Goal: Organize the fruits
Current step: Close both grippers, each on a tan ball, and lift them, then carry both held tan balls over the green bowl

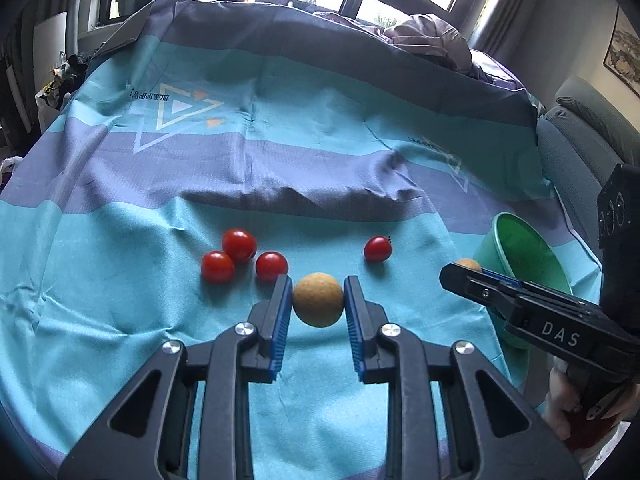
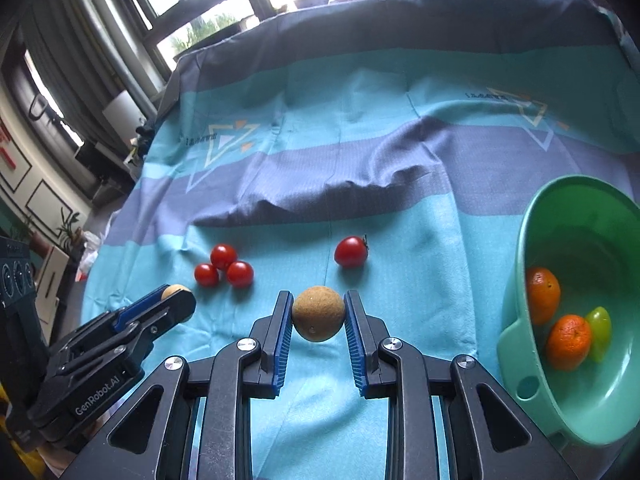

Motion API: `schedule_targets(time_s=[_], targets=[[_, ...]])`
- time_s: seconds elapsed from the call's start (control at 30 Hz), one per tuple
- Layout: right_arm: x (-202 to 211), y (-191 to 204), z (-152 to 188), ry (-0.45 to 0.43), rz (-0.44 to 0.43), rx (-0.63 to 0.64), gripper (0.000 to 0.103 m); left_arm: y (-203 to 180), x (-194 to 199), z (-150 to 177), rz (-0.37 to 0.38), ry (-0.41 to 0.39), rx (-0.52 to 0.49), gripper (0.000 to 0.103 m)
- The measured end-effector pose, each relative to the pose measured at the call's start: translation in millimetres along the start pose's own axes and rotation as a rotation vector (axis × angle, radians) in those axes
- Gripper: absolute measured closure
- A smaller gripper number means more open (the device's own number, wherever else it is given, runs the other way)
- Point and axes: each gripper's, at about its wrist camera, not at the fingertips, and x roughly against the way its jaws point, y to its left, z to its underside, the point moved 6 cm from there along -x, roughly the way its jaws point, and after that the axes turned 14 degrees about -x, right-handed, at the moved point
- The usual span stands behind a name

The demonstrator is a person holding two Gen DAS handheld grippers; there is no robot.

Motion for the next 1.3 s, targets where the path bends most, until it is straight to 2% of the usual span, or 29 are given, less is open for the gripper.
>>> schedule_targets(time_s=[0.37,0.47,0.97,1.3], targets=[[29.6,-1.5,-6.8,-0.089,-0.011,0.004,0.076,-29.6,21.8,-27.9,0.002,-0.079,-0.006,0.077],[40.4,-3.4,-9.3,-0.113,-0.027,-0.001,0.075,-39.6,26.0,-33.0,0.024,-0.096,0.0,0.077],[90.0,-27.5,-20.7,-0.22,-0.067,-0.039,0.075,-104.3,21.5,-49.0,0.078,-0.107,-0.069,0.077],[121.8,-60.2,-30.0,-0.29,-0.082,-0.115,0.075,-148.6,14.3,-60.5,0.127,-0.112,-0.126,0.077]])
